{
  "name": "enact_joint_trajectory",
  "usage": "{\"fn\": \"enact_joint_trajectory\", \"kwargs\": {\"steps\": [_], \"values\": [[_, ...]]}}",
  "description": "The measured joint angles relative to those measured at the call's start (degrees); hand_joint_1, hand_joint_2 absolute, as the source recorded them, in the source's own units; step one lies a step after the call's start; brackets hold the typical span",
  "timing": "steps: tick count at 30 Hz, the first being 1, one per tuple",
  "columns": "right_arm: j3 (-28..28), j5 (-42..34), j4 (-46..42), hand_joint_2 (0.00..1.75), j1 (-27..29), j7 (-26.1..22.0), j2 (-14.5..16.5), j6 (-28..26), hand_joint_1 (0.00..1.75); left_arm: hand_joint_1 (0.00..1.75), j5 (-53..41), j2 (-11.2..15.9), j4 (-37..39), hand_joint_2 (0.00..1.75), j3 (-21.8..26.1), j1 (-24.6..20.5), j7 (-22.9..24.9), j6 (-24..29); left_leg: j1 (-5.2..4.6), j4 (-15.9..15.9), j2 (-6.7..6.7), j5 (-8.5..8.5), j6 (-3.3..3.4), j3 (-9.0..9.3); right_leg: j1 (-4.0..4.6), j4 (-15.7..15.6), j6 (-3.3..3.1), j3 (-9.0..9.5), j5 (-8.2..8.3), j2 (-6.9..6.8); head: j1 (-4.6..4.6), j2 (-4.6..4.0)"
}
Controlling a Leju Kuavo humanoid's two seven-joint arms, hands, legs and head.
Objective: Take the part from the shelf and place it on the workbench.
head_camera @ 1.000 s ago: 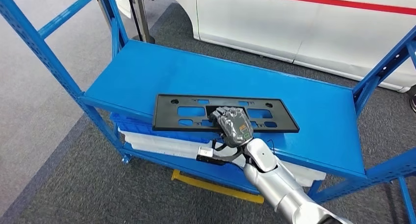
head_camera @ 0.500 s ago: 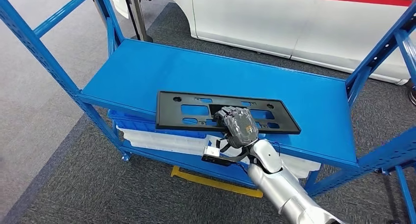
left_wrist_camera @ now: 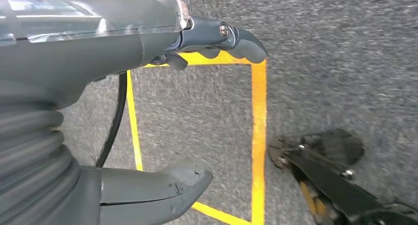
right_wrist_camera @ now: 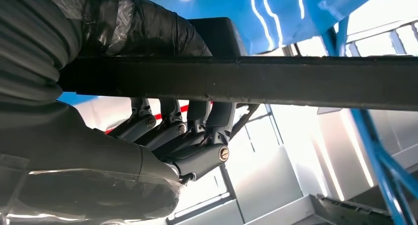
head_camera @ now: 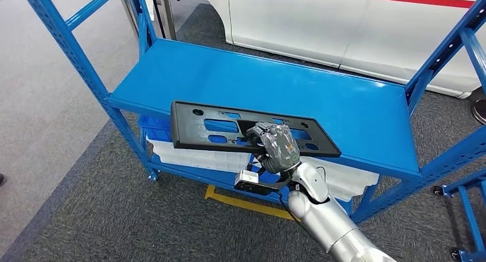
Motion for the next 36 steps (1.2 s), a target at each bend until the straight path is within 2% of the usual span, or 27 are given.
{"fn": "enact_joint_trajectory", "kwargs": {"steps": [2, 4, 5, 6, 7, 8, 9, 11, 13, 15, 16, 17, 18, 20, 21, 22, 23, 24, 25, 26, 27, 28, 29, 30, 33, 34, 36], "values": [[0.0, -0.1, -0.1, 1.75, 0.3, -0.1, -0.1, 0.2, 1.75, 0.00, 0.0, 0.0, 0.0, 1.75, 0.2, 0.0, 0.0, 0.1, -0.25, 0.0, 0.16, 1.01, 0.79, -1.11, 0.08, 3.7, -0.18, -1.29, -4.60, -0.05, 0.03, 0.00], [0.0, -0.2, -0.3, 1.75, 0.5, -0.1, -0.2, 0.3, 1.75, 0.00, 0.0, 0.0, 0.0, 1.75, 0.4, 0.0, 0.0, 0.1, -0.76, 0.0, 0.26, 2.24, 1.34, -2.79, 0.51, 10.8, -0.57, -2.88, -9.70, -0.01, 0.04, 0.00], [0.1, -0.3, -0.4, 1.75, 0.6, -0.1, -0.3, 0.3, 1.75, 0.00, 0.0, 0.0, 0.0, 1.75, 0.5, 0.0, 0.0, 0.1, -1.09, 0.0, 0.30, 2.90, 1.51, -3.68, 0.84, 13.8, -0.89, -3.12, -10.84, 0.01, 0.04, 0.00], [0.1, -0.3, -0.4, 1.75, 0.7, -0.1, -0.3, 0.4, 1.75, 0.00, 0.0, 0.0, 0.0, 1.75, 0.6, 0.0, 0.0, 0.1, -1.42, 0.1, 0.34, 3.52, 1.64, -4.53, 1.27, 15.4, -1.32, -2.59, -10.70, 0.03, 0.03, 0.00], [0.1, -0.3, -0.5, 1.75, 0.7, -0.2, -0.3, 0.4, 1.75, 0.00, 0.0, 0.0, 0.0, 1.75, 0.6, 0.0, 0.0, 0.1, -1.70, 0.1, 0.35, 4.09, 1.74, -5.25, 1.76, 15.0, -1.90, -1.00, -9.45, 0.05, 0.03, 0.00], [0.1, -0.3, -0.6, 1.75, 0.8, -0.2, -0.3, 0.4, 1.75, 0.00, 0.0, 0.0, 0.0, 1.75, 0.7, 0.0, 0.0, 0.1, -1.94, 0.2, 0.35, 4.63, 1.79, -5.84, 2.34, 12.5, -2.61, 1.64, -7.87, 0.05, 0.02, 0.00], [0.1, -0.4, -0.8, 1.75, 0.7, -0.2, -0.3, 0.4, 1.75, 0.00, 0.0, -0.1, 0.0, 1.75, 0.7, 0.0, 0.0, 0.1, -2.11, 0.2, 0.36, 5.13, 1.78, -6.27, 3.00, 8.5, -3.46, 4.86, -7.11, 0.04, 0.01, 0.00], [0.1, -0.6, -1.3, 1.75, 0.5, -0.2, -0.3, 0.6, 1.75, 0.00, -0.1, -0.3, 0.0, 1.75, 0.7, -0.1, 0.0, 0.1, -2.31, 0.1, 0.40, 6.21, 1.55, -6.78, 3.84, 0.5, -4.77, 10.39, -7.61, -0.11, 0.00, 0.00], [0.1, -0.9, -1.6, 1.75, 0.4, -0.2, -0.3, 0.9, 1.75, 0.00, -0.1, -0.4, 0.0, 1.75, 0.7, -0.1, -0.1, 0.1, -2.23, -0.2, 0.47, 7.21, 1.20, -6.94, 4.05, -2.8, -5.31, 12.08, -8.34, -0.22, 0.02, 0.00], [0.1, -1.0, -1.7, 1.75, 0.5, -0.2, -0.3, 1.0, 1.75, 0.00, -0.2, -0.3, 0.0, 1.75, 0.7, -0.1, -0.1, 0.1, -2.20, -0.8, 0.47, 8.10, 0.84, -7.03, 3.94, -3.4, -5.66, 11.76, -7.35, -0.26, 0.03, 0.00], [0.1, -1.0, -1.7, 1.75, 0.5, -0.2, -0.3, 1.1, 1.75, 0.00, -0.2, -0.3, 0.0, 1.75, 0.7, -0.1, -0.1, 0.1, -2.21, -0.7, 0.42, 7.69, 0.57, -7.26, 3.75, -3.8, -5.81, 11.45, -6.56, -0.37, 0.03, 0.00], [0.1, -1.0, -1.7, 1.75, 0.5, -0.2, -0.3, 1.2, 1.75, 0.00, -0.2, -0.3, 0.0, 1.75, 0.7, -0.1, -0.1, 0.1, -2.18, 0.2, 0.36, 6.25, 0.21, -7.74, 3.52, -4.3, -5.95, 10.95, -5.69, -0.44, 0.01, 0.00], [0.1, -1.0, -1.7, 1.75, 0.5, -0.2, -0.3, 1.3, 1.75, 0.00, -0.2, -0.3, 0.0, 1.75, 0.7, 0.0, -0.2, 0.1, -2.05, 2.0, 0.30, 3.80, -0.19, -8.45, 3.28, -4.7, -5.95, 10.29, -4.87, -0.48, -0.01, 0.00], [0.1, -1.0, -1.8, 1.75, 0.6, -0.2, -0.3, 1.4, 1.75, 0.00, -0.4, -0.2, 0.0, 1.75, 0.7, 0.0, -0.6, 0.2, -1.45, 8.8, 0.28, -1.71, -1.08, -10.21, 3.09, -4.7, -5.75, 8.58, -3.57, -0.45, -0.03, 0.00], [0.1, -1.0, -1.8, 1.75, 0.7, -0.3, -0.3, 1.5, 1.75, 0.00, -0.6, -0.1, 0.0, 1.75, 0.7, 0.0, -0.9, 0.3, -1.08, 12.3, 0.29, -2.70, -1.53, -10.84, 2.98, -4.6, -5.51, 7.68, -2.94, -0.48, -0.02, 0.00], [0.2, -1.1, -1.8, 1.75, 0.8, -0.3, -0.3, 1.7, 1.75, 0.00, -0.7, -0.1, 0.0, 1.75, 0.7, 0.0, -1.3, 0.3, -0.71, 15.0, 0.30, -2.12, -1.96, -11.03, 2.81, -4.4, -5.26, 6.73, -2.35, -0.55, -0.02, 0.00], [0.2, -1.1, -1.8, 1.75, 0.8, -0.3, -0.3, 1.9, 1.75, 0.00, -0.9, -0.1, 0.0, 1.75, 0.7, 0.0, -1.6, 0.3, -0.36, 16.0, 0.31, -0.43, -2.38, -10.46, 2.57, -4.1, -4.94, 5.77, -1.86, -0.60, -0.02, 0.00], [0.2, -1.2, -1.8, 1.75, 0.8, -0.3, -0.3, 2.2, 1.75, 0.00, -1.0, -0.1, 0.0, 1.75, 0.7, 0.0, -1.8, 0.3, -0.01, 15.0, 0.32, 1.49, -2.79, -8.86, 2.28, -3.7, -4.59, 4.83, -1.46, -0.64, -0.02, 0.00], [0.2, -1.3, -1.8, 1.75, 0.8, -0.4, -0.3, 2.4, 1.75, 0.00, -1.1, 0.0, 0.0, 1.75, 0.7, -0.1, -2.0, 0.3, 0.37, 11.8, 0.32, 2.31, -3.24, -6.18, 2.03, -3.1, -4.21, 3.97, -1.17, -0.66, -0.03, 0.00], [0.2, -1.4, -1.8, 1.75, 0.8, -0.4, -0.3, 2.6, 1.75, 0.00, -1.2, 0.0, 0.0, 1.75, 0.7, -0.1, -2.1, 0.2, 0.47, 7.6, 0.25, 1.78, -3.56, -2.98, 1.86, -2.4, -3.83, 3.20, -1.00, -0.64, -0.05, 0.00], [0.2, -1.5, -1.8, 1.75, 0.8, -0.5, -0.3, 2.8, 1.75, 0.00, -1.2, 0.0, 0.0, 1.75, 0.7, -0.2, -2.2, 0.2, 0.48, 3.7, 0.19, 0.49, -3.39, -0.33, 1.81, -1.7, -3.44, 2.61, -0.84, -0.64, -0.03, 0.01], [0.3, -1.7, -1.9, 1.75, 0.7, -0.6, -0.3, 2.9, 1.75, 0.00, -1.2, 0.0, 0.0, 1.75, 0.7, -0.3, -2.3, 0.2, 0.39, 0.9, 0.12, -0.89, -3.04, 1.40, 1.85, -1.3, -3.08, 2.20, -0.67, -0.63, -0.02, 0.01], [0.3, -1.9, -1.9, 1.75, 0.7, -0.7, -0.4, 3.0, 1.75, 0.00, -1.2, 0.0, 0.0, 1.75, 0.7, -0.3, -2.3, 0.2, 0.18, -0.5, 0.07, -1.66, -2.49, 2.08, 1.89, -1.0, -2.84, 1.92, -0.58, -0.60, 0.01, 0.01], [0.3, -2.1, -1.9, 1.75, 0.8, -0.8, -0.4, 3.2, 1.75, 0.00, -1.2, 0.1, 0.0, 1.75, 0.7, -0.3, -2.4, 0.2, 0.12, -0.8, 0.09, -1.77, -1.88, 1.97, 1.90, -1.0, -3.17, 1.79, -0.55, -0.59, 0.04, 0.01], [0.6, -2.7, -1.9, 1.75, 0.8, -0.9, -0.4, 4.1, 1.75, 0.00, -1.3, 0.1, 0.0, 1.75, 0.7, 0.0, -2.5, 0.1, -0.21, -1.0, 0.19, -1.25, -1.05, 1.71, 1.83, -1.3, -5.61, 1.56, -0.03, -0.49, 0.04, 0.00], [0.6, -2.8, -1.9, 1.75, 0.8, -0.9, -0.4, 4.4, 1.75, 0.00, -1.3, 0.1, 0.0, 1.75, 0.8, 0.0, -2.5, 0.1, -0.36, -0.9, 0.21, -1.07, -0.75, 1.56, 1.80, -1.4, -5.82, 1.51, 0.46, -0.49, 0.04, 0.00], [0.7, -3.0, -1.9, 1.75, 0.8, -0.9, -0.4, 4.8, 1.75, 0.00, -1.3, 0.1, 0.0, 1.75, 0.8, 0.0, -2.5, 0.1, -0.63, -0.9, 0.22, -0.70, -0.23, 1.18, 1.62, -1.9, -5.15, 1.40, 1.36, -0.52, 0.03, 0.00]]}}
